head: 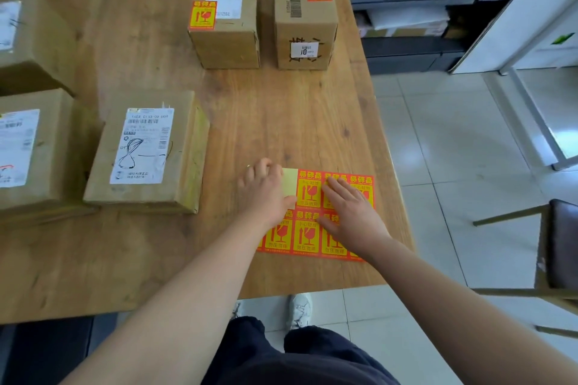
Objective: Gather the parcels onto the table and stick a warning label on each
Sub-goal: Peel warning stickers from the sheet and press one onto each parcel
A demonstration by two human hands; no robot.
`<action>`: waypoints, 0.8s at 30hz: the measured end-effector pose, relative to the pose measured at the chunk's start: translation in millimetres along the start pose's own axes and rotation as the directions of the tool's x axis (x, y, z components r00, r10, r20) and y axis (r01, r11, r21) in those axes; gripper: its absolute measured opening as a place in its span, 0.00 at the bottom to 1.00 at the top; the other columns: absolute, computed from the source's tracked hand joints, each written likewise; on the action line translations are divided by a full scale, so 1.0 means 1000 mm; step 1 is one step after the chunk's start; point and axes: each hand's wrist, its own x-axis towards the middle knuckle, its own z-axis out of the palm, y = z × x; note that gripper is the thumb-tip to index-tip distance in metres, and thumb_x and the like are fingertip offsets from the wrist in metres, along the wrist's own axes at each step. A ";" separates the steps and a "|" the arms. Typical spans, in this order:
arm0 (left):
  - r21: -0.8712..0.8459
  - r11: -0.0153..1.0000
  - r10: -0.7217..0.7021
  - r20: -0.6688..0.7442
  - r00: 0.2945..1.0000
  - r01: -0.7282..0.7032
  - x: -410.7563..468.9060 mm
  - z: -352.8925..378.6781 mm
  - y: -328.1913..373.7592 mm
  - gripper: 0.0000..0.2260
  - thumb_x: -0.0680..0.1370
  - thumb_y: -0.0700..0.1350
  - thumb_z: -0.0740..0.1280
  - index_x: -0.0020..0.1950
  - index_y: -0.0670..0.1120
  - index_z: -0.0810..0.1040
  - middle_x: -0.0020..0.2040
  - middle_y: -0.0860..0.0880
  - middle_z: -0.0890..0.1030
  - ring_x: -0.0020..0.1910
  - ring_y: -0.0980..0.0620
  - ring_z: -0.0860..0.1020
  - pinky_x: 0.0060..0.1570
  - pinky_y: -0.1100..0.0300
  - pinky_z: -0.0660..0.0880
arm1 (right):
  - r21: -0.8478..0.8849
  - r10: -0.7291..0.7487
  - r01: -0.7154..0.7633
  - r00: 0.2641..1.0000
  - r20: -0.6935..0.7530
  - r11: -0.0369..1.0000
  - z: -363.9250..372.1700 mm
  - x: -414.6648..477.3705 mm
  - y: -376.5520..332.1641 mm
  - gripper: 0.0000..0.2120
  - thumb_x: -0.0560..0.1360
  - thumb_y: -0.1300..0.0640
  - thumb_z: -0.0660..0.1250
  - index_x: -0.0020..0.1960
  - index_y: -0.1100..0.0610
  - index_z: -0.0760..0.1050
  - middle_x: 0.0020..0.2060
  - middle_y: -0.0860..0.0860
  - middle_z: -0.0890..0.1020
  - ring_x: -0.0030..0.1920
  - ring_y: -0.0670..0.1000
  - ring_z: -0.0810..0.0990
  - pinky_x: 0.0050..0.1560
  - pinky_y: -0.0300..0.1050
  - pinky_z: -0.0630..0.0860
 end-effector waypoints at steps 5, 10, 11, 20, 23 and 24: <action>0.009 1.000 0.022 -0.022 1.000 -0.021 -0.005 0.001 0.002 0.26 0.73 0.59 0.69 0.67 0.49 0.68 0.68 0.49 0.66 0.67 0.46 0.65 0.64 0.49 0.63 | 0.008 -0.037 0.037 0.999 0.018 0.999 -0.002 -0.003 0.004 0.33 0.76 0.39 0.60 0.76 0.48 0.52 0.76 0.46 0.55 0.76 0.49 0.50 0.69 0.44 0.45; 0.034 0.999 -0.012 0.086 0.996 0.009 0.002 -0.006 -0.004 0.35 0.71 0.62 0.69 0.72 0.50 0.60 0.73 0.48 0.60 0.70 0.44 0.61 0.66 0.45 0.62 | 0.033 -0.072 0.071 0.997 0.037 0.997 -0.004 -0.009 0.008 0.34 0.76 0.39 0.61 0.76 0.47 0.53 0.76 0.45 0.56 0.76 0.47 0.51 0.70 0.44 0.49; 0.037 0.999 0.002 0.080 0.997 -0.005 0.001 -0.007 -0.004 0.33 0.71 0.61 0.70 0.70 0.50 0.63 0.72 0.49 0.61 0.69 0.45 0.62 0.64 0.46 0.63 | 0.039 -0.078 0.077 0.996 0.036 0.996 -0.004 -0.011 0.009 0.34 0.76 0.39 0.61 0.76 0.47 0.53 0.76 0.45 0.56 0.76 0.47 0.50 0.70 0.44 0.49; -0.467 0.872 -0.083 0.153 0.985 0.146 -0.011 -0.007 -0.001 0.09 0.79 0.49 0.63 0.56 0.47 0.78 0.51 0.46 0.81 0.48 0.46 0.78 0.49 0.52 0.75 | 0.134 -0.056 0.058 0.998 -0.015 0.989 -0.008 -0.014 -0.001 0.26 0.75 0.46 0.66 0.71 0.50 0.66 0.71 0.48 0.68 0.70 0.51 0.65 0.68 0.49 0.64; -0.605 0.783 -0.074 0.141 0.987 0.145 -0.019 -0.008 0.002 0.09 0.79 0.44 0.63 0.55 0.45 0.80 0.50 0.47 0.82 0.49 0.48 0.79 0.48 0.54 0.75 | 0.334 0.098 -0.050 0.987 -0.130 0.941 -0.010 -0.006 -0.016 0.20 0.75 0.49 0.67 0.65 0.53 0.75 0.62 0.50 0.76 0.61 0.51 0.74 0.59 0.46 0.71; -0.644 0.750 -0.070 0.144 0.987 0.147 -0.023 -0.007 0.004 0.09 0.79 0.44 0.64 0.55 0.45 0.80 0.50 0.48 0.82 0.49 0.48 0.79 0.49 0.54 0.75 | 0.401 0.145 -0.073 0.977 -0.154 0.913 -0.010 -0.004 -0.021 0.17 0.75 0.50 0.68 0.62 0.53 0.77 0.59 0.50 0.78 0.58 0.50 0.76 0.55 0.44 0.72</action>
